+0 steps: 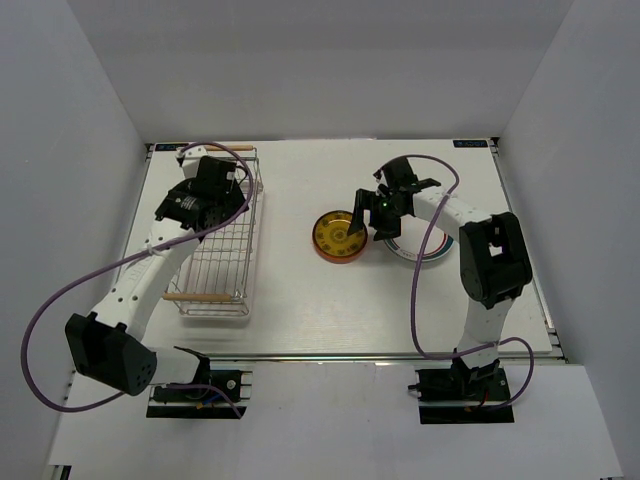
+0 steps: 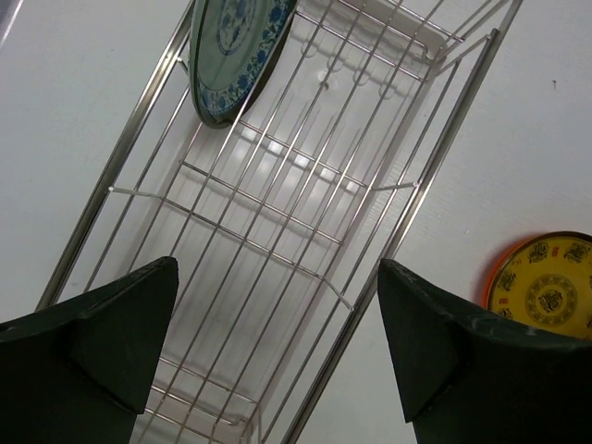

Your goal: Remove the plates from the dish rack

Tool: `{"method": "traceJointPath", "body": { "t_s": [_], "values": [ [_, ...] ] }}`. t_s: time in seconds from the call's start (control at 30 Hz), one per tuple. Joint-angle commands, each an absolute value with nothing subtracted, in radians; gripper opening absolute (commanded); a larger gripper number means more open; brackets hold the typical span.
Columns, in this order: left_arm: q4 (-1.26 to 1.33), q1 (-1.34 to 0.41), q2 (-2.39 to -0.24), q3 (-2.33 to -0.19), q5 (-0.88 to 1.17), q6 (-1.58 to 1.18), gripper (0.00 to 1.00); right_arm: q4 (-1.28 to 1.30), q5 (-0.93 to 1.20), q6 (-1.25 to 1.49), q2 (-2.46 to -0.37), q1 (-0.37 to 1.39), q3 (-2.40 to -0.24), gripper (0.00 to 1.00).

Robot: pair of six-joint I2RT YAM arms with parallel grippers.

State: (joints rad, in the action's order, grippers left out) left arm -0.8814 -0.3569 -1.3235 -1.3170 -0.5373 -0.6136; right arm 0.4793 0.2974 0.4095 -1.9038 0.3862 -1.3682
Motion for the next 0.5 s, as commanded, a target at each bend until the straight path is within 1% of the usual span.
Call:
{"method": "traceJointPath", "body": {
  "t_s": [0.0, 0.23, 0.33, 0.47],
  "values": [
    [-0.888, -0.351, -1.354, -1.365, -0.606, -0.621, 0.98, 0.485, 0.299, 0.38, -1.813, 0.385, -1.365, 0.89],
    [-0.844, -0.328, -1.469, -1.393, -0.735, -0.594, 0.98, 0.471, 0.284, 0.356, -1.689, 0.382, -1.338, 0.89],
    [-0.796, -0.308, -1.517, -1.422, -0.782, -0.537, 0.98, 0.472, 0.25, 0.344, -1.616, 0.38, -1.315, 0.89],
    [-0.623, -0.266, -1.545, -1.414, -0.782, -0.352, 0.98, 0.503, 0.147, 0.333, -1.56, 0.376, -1.292, 0.89]
  ]
}}
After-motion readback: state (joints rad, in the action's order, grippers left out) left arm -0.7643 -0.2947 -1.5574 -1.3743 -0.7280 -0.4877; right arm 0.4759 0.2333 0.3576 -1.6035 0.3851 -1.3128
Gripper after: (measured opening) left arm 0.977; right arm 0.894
